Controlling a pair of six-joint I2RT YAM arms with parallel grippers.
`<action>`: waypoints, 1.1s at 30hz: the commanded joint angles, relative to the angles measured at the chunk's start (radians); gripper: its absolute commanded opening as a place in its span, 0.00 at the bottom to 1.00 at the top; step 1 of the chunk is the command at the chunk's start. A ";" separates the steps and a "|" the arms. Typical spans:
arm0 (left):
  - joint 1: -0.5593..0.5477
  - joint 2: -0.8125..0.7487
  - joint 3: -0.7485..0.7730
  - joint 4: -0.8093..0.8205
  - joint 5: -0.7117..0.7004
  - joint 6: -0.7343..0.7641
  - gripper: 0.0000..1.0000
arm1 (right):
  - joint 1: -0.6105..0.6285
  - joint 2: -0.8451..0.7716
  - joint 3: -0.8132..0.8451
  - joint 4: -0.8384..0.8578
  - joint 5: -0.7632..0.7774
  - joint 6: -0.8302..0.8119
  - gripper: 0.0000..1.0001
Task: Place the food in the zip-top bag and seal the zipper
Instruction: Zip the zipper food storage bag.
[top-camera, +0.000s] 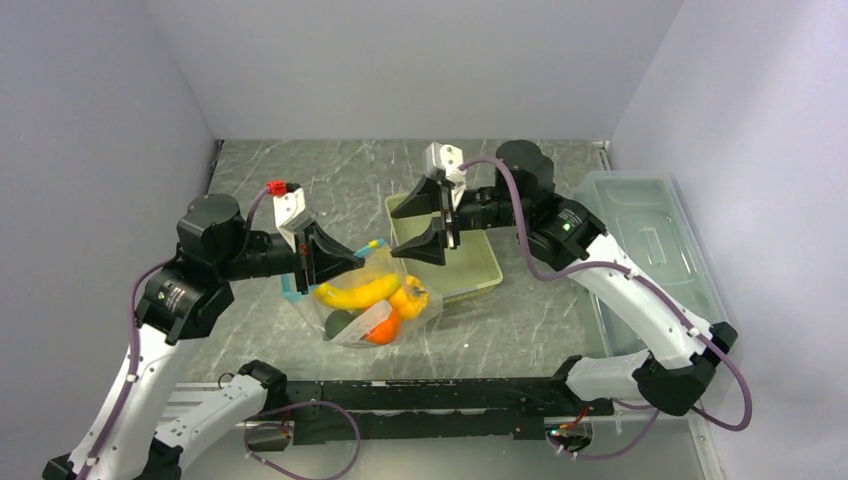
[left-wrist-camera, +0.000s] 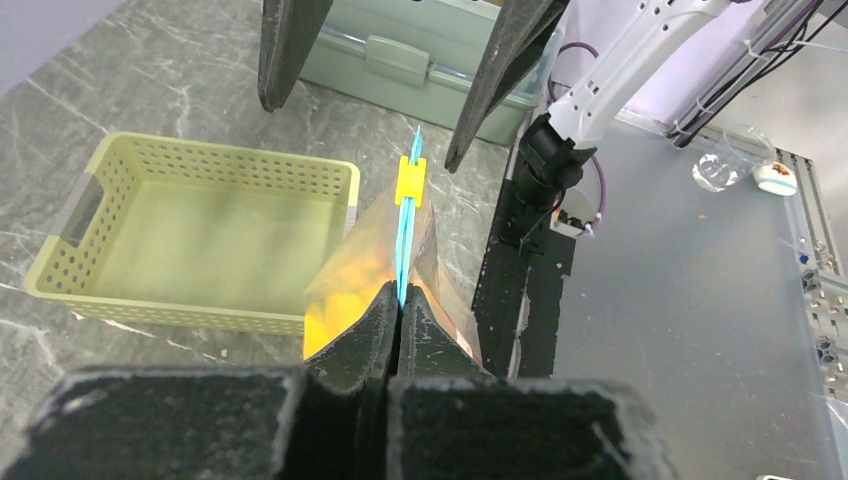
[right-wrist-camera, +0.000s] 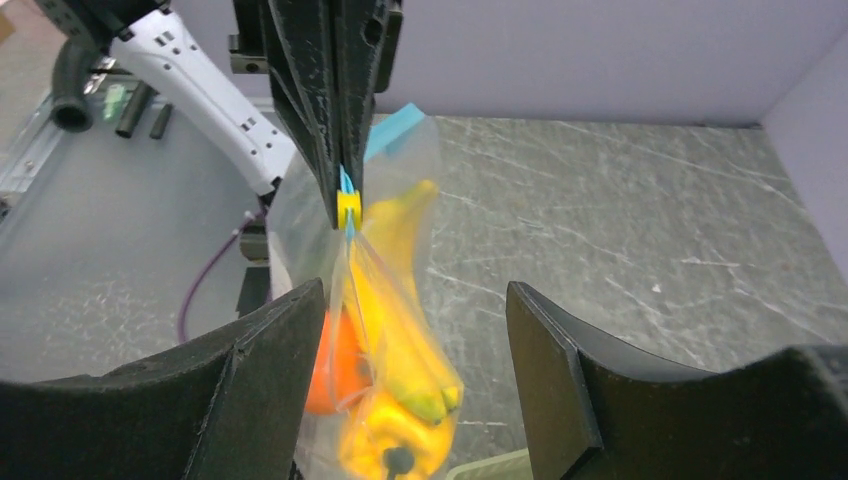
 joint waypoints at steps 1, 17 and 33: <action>-0.002 0.010 0.043 0.017 0.052 0.020 0.00 | 0.023 0.048 0.112 -0.130 -0.094 -0.072 0.70; -0.002 0.012 0.040 0.012 0.050 0.021 0.00 | 0.106 0.181 0.210 -0.253 -0.069 -0.099 0.57; -0.002 0.011 0.038 0.019 0.059 0.021 0.00 | 0.105 0.186 0.200 -0.226 -0.113 -0.097 0.00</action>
